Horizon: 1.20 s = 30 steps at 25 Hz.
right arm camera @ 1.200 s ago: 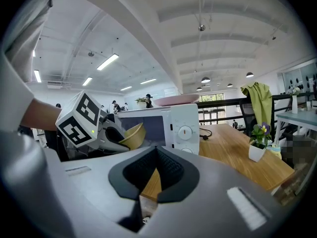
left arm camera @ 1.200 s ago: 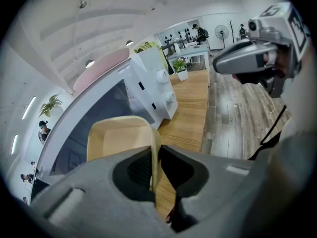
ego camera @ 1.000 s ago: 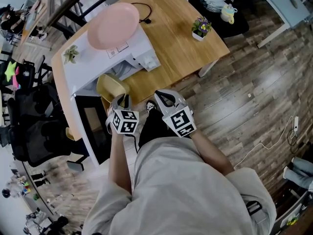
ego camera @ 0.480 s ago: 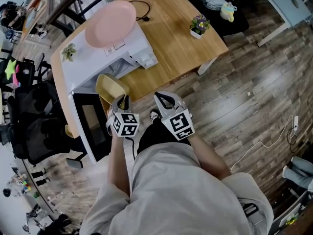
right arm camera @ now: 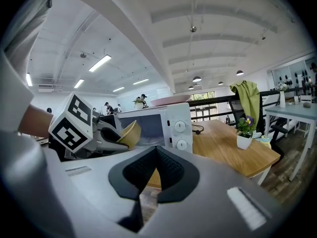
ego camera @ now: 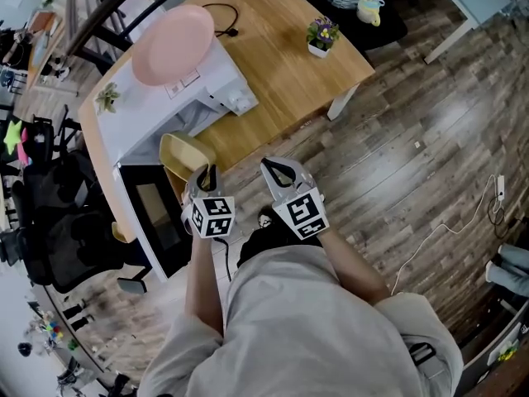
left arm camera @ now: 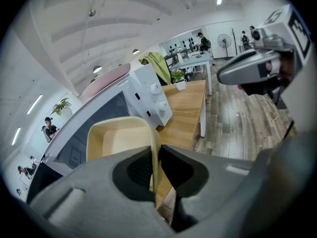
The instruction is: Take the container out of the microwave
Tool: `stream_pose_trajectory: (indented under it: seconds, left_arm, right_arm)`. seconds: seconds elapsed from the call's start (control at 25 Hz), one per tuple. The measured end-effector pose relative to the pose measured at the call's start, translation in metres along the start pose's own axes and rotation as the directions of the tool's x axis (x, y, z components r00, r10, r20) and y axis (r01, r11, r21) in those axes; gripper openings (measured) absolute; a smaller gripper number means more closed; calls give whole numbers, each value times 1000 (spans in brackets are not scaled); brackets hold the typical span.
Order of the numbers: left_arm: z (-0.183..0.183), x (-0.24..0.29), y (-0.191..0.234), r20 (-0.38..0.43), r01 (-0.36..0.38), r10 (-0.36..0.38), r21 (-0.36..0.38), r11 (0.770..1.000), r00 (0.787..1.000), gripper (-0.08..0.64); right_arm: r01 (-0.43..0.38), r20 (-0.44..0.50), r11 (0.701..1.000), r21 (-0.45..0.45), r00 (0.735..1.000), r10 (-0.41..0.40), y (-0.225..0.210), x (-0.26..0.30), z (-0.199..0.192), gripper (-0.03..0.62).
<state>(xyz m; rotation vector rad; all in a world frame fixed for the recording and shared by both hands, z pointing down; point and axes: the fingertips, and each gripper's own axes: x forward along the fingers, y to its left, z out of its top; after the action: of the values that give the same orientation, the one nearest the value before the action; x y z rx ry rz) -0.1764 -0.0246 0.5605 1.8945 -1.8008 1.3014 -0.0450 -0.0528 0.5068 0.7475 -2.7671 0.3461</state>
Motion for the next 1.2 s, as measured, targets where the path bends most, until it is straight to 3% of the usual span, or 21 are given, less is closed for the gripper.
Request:
stream_pose_trajectory:
  seconds: [0.68,1.0,1.2]
  left_arm:
    - [12,-5,-11,94,35,-33,-12,999,995,38]
    - [29,-8,-20,140,75,-75,8,997,987,38]
    - [40,-10,-30,176,117,-111,-25,993,978,38]
  right_arm:
    - [82,-15,997,8,997,-82,3,-19,-11,11]
    - [140,3,990,7,990,-140,-3,-31,-4,11]
    - [177,10,984,8,984,-177,-9,-38,-1,11]
